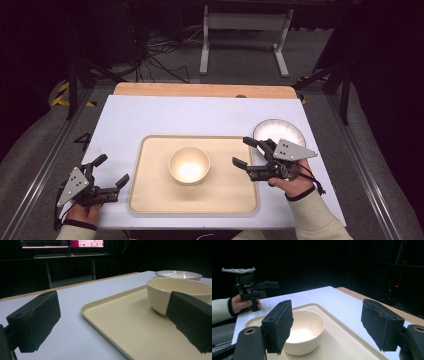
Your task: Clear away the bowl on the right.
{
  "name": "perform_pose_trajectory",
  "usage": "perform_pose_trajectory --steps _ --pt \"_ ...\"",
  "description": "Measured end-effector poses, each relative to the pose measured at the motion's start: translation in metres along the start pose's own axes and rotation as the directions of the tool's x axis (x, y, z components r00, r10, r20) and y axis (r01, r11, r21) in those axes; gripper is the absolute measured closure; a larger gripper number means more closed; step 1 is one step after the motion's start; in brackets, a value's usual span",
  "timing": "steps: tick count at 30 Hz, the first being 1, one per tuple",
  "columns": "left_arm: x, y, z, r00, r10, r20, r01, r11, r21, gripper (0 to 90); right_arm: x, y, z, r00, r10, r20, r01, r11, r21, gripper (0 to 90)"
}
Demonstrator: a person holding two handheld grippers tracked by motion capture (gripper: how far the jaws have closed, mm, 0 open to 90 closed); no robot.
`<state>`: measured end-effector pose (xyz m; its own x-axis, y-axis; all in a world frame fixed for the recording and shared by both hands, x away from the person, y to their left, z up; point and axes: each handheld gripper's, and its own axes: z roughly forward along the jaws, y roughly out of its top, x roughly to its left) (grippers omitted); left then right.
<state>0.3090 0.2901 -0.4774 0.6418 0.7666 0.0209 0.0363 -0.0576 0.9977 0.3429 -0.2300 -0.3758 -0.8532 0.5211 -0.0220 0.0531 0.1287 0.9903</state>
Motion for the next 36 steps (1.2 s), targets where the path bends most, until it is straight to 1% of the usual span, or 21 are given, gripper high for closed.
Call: perform_pose_trajectory --steps 1,2,4,6,8,14,16,17,20,22,23,25,26,30,33,34,36 --pt "0.0 0.0 0.0 1.0 0.0 0.0 0.0 1.0 0.0 0.2 -0.002 -0.002 -0.002 0.9999 0.006 0.008 -0.006 1.0 -0.005 25.8" --pt "0.0 0.0 0.0 1.0 0.0 0.0 0.0 1.0 0.0 0.2 -0.004 -0.003 -0.004 0.9997 0.015 0.02 -0.015 1.0 0.003 25.8" --pt "0.0 0.0 0.0 1.0 0.0 0.0 0.0 1.0 0.0 0.2 -0.006 -0.007 -0.008 0.9987 0.021 0.046 -0.021 1.0 -0.009 26.1" --pt "0.0 0.0 0.0 1.0 0.001 0.0 -0.001 1.0 0.0 0.2 -0.008 -0.011 -0.01 0.9979 0.046 0.046 -0.046 0.999 -0.007 26.4" --pt "0.0 0.0 0.0 1.0 0.0 0.0 0.0 1.0 0.0 0.2 -0.009 -0.015 -0.012 0.9974 0.041 0.058 -0.042 0.999 0.012 26.5" --pt "0.0 0.0 0.0 1.0 0.0 0.0 0.0 1.0 0.0 0.2 -0.012 -0.022 -0.016 0.996 0.039 0.081 -0.04 0.999 0.013 26.2" --pt "0.0 0.0 0.0 1.0 0.0 0.0 0.0 1.0 0.0 0.2 -0.014 -0.026 -0.018 0.995 0.041 0.091 -0.042 0.999 0.01 24.4" --pt "0.0 0.0 0.0 1.0 0.0 0.0 0.0 1.0 0.0 0.2 -0.015 -0.029 -0.018 0.9949 0.036 0.095 -0.038 0.999 0.025 22.9" --pt "0.0 0.0 0.0 1.0 0.0 0.0 0.0 1.0 0.0 0.2 -0.017 -0.037 -0.019 0.9944 0.034 0.1 -0.038 0.998 0.039 21.0" --pt "0.0 0.0 0.0 1.0 -0.001 0.0 0.001 1.0 0.0 0.2 -0.019 -0.042 -0.02 0.9938 0.017 0.11 -0.022 0.998 0.052 21.0" --pt "0.0 0.0 0.0 1.0 0.0 0.0 0.0 1.0 -0.001 0.2 -0.02 -0.043 -0.02 0.9931 0.014 0.116 -0.02 0.998 0.053 21.0" --pt "0.0 0.0 0.0 1.0 0.0 0.0 0.0 1.0 0.0 0.2 -0.021 -0.045 -0.022 0.991 -0.004 0.134 -0.005 0.997 0.071 21.0" --pt "0.0 0.0 0.0 1.0 0.0 0.0 0.0 1.0 0.0 0.2 -0.021 -0.045 -0.022 0.9909 -0.001 0.134 -0.008 0.998 0.063 21.0" --pt "0.0 0.0 0.0 1.0 -0.001 0.0 0.001 1.0 0.0 0.2 -0.021 -0.05 -0.022 0.9907 -0.002 0.136 -0.008 0.997 0.072 20.8" --pt "0.0 0.0 0.0 1.0 0.0 0.0 0.0 1.0 0.0 0.2 -0.021 -0.059 -0.021 0.9899 0.015 0.141 -0.029 0.995 0.096 20.8" --pt "0.0 0.0 0.0 1.0 0.0 0.0 0.0 1.0 0.0 0.2 -0.021 -0.063 -0.02 0.9882 0.021 0.152 -0.042 0.99 0.136 20.8" --pt "0.0 0.0 0.0 1.0 0.0 0.0 0.0 1.0 -0.001 0.2 -0.021 -0.064 -0.02 0.9881 0.021 0.152 -0.043 0.989 0.142 20.9"
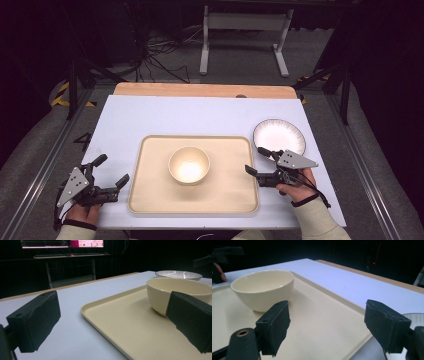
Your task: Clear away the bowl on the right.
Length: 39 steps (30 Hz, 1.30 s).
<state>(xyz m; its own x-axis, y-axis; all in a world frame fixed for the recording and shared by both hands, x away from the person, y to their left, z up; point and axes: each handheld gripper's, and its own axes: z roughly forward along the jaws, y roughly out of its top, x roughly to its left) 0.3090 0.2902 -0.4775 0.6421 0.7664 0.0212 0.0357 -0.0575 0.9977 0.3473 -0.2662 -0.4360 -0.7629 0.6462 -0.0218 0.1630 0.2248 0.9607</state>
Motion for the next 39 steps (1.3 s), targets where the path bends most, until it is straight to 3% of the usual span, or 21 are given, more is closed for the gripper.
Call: perform_pose_trajectory --steps 2,11,19,22,23,25,30,34,39 --pt "0.0 0.0 0.0 1.0 0.0 0.0 0.0 1.0 0.0 0.2 0.0 -0.003 0.001 1.0 0.002 0.002 -0.002 1.0 -0.018 20.8" --pt "0.0 0.0 0.0 1.0 0.0 0.0 0.0 1.0 0.0 0.2 -0.003 -0.013 0.004 0.9998 0.017 0.01 -0.017 1.0 0.018 21.2" --pt "0.0 0.0 0.0 1.0 0.0 0.0 0.0 1.0 0.0 0.2 -0.004 -0.019 0.005 0.9997 -0.001 0.026 -0.001 0.999 0.051 21.6" --pt "0.0 0.0 0.0 1.0 0.001 0.001 -0.001 1.0 -0.001 0.2 -0.005 -0.02 0.003 0.9995 0.011 0.029 -0.012 0.999 0.032 21.4" --pt "0.0 0.0 0.0 1.0 0.0 0.0 0.0 1.0 0.0 0.2 -0.005 -0.021 0.001 0.9996 0.012 0.027 -0.013 1.0 0.015 15.5" --pt "0.0 0.0 0.0 1.0 0.002 0.001 -0.002 1.0 0.0 0.2 -0.005 -0.022 0.0 0.9996 0.012 0.025 -0.012 1.0 0.005 12.6" --pt "0.0 0.0 0.0 1.0 0.003 0.001 -0.003 1.0 -0.001 0.2 -0.005 -0.023 -0.003 0.9997 -0.013 -0.022 0.013 0.999 -0.029 5.9" --pt "0.0 0.0 0.0 1.0 0.001 0.0 -0.001 1.0 -0.001 0.2 -0.004 -0.025 -0.006 0.9995 -0.029 -0.011 0.028 0.998 -0.061 2.1" --pt "0.0 0.0 0.0 1.0 0.001 0.0 -0.001 1.0 -0.001 0.2 -0.004 -0.027 -0.01 0.9997 -0.006 0.022 0.009 0.994 -0.11 1.2"
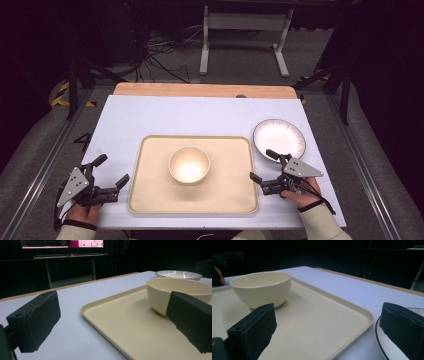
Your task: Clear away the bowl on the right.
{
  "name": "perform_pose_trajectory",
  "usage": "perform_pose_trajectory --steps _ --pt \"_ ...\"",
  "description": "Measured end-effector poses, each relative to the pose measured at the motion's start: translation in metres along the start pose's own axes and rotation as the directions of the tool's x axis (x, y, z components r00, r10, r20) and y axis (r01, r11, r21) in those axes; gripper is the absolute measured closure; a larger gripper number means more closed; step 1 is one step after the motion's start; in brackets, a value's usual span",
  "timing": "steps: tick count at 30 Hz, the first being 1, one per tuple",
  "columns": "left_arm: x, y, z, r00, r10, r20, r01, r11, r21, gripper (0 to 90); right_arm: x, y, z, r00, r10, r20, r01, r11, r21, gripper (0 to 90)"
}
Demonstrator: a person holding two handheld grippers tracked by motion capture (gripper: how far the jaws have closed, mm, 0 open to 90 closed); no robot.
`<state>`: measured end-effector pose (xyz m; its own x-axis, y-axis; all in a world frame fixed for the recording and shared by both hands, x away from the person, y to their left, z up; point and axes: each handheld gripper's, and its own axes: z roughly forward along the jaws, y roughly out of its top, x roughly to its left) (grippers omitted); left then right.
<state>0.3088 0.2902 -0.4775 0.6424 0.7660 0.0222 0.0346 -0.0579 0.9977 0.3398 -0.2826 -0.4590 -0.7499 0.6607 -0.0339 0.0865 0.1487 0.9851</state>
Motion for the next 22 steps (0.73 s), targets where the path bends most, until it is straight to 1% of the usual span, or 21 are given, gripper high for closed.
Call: perform_pose_trajectory --steps 3,6,11,22 --pt "0.0001 0.0 0.0 1.0 0.002 0.001 -0.002 1.0 0.0 0.2 0.0003 -0.0011 -0.0024 1.0 0.0 0.0 0.0 1.0 -0.025 1.0" --pt "0.0 0.0 0.0 1.0 0.0 0.0 0.0 1.0 0.0 0.2 0.0005 -0.0021 -0.0046 0.9997 -0.011 -0.021 0.01 0.999 -0.048 3.6" --pt "0.0 0.0 0.0 1.0 -0.001 0.0 0.001 1.0 0.0 0.2 0.0002 -0.0034 -0.0071 0.9994 -0.013 -0.033 0.01 0.997 -0.079 4.0" --pt "0.0001 0.0 0.0 1.0 -0.001 0.0 0.001 1.0 0.0 0.2 -0.0003 -0.0033 -0.0066 0.9993 -0.011 -0.037 0.008 0.997 -0.074 4.1"
